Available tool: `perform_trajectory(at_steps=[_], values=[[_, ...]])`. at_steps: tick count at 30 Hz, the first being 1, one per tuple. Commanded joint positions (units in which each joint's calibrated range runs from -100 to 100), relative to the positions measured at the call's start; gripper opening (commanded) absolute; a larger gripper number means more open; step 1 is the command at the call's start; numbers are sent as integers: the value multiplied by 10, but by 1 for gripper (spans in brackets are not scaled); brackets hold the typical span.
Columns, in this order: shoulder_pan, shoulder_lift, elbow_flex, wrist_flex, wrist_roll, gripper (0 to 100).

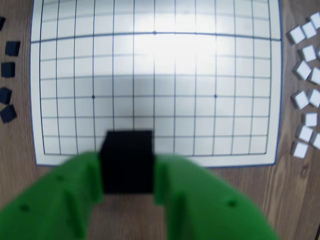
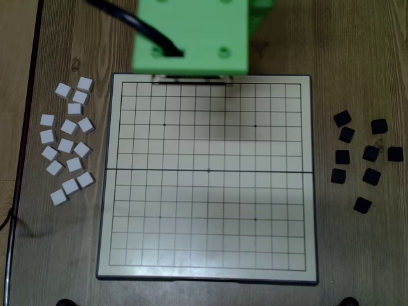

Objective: Grasp a Black stone and put it on the board on position (0,0).

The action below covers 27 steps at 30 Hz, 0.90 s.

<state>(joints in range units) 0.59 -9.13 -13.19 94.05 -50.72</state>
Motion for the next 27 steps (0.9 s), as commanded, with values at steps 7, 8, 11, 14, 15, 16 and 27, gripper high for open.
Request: perform_trajectory(at_steps=[7, 8, 11, 14, 15, 16, 27], values=[[22, 18, -30, -95, 17, 6], [21, 25, -16, -110, 18, 6], [10, 44, 43, -159, 21, 6], [0, 67, 105, -200, 21, 6], [-4, 76, 125, -214, 21, 6], [-6, 85, 138, -226, 20, 6], [-19, 149, 159, -250, 6, 6]])
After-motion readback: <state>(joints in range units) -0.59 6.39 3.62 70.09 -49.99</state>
